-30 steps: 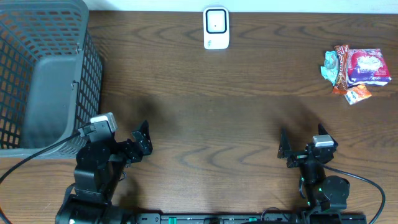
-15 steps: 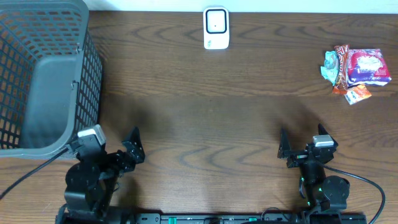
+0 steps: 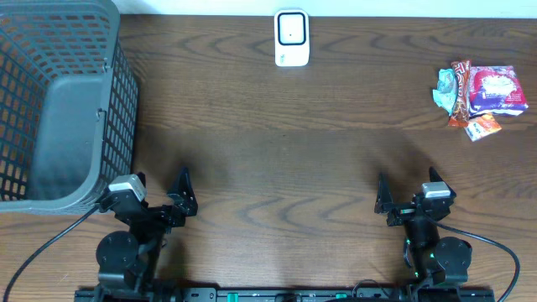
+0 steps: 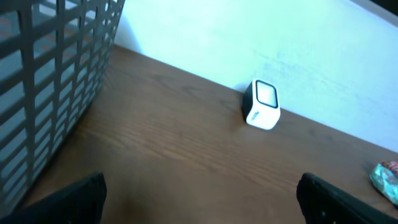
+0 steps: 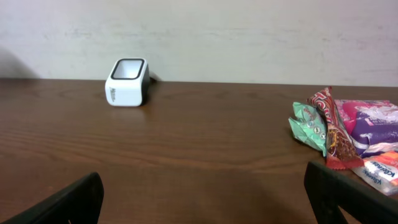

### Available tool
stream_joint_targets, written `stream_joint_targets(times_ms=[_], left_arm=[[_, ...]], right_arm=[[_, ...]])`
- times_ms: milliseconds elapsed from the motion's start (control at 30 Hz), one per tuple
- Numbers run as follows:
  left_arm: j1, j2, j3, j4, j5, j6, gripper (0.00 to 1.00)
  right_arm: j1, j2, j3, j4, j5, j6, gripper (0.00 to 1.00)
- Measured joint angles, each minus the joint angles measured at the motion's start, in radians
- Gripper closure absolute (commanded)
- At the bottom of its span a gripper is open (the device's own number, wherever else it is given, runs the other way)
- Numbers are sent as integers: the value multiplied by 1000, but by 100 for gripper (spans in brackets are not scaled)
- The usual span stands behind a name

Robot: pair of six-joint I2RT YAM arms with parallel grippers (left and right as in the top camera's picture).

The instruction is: Scan the item barcode

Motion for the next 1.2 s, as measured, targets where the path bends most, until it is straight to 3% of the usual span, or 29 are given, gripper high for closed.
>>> stream_joint_targets(times_ms=[333,633,1200], left_arm=[[38,-127,-183,224,23,30,2],[48,-137,-305,390,34,79,2],[93,-137,-319,276,22,250,2]], right_arm=[[0,0,0,0,0,0,1],[0,0,0,0,0,0,1],[0,0,0,0,0,0,1]])
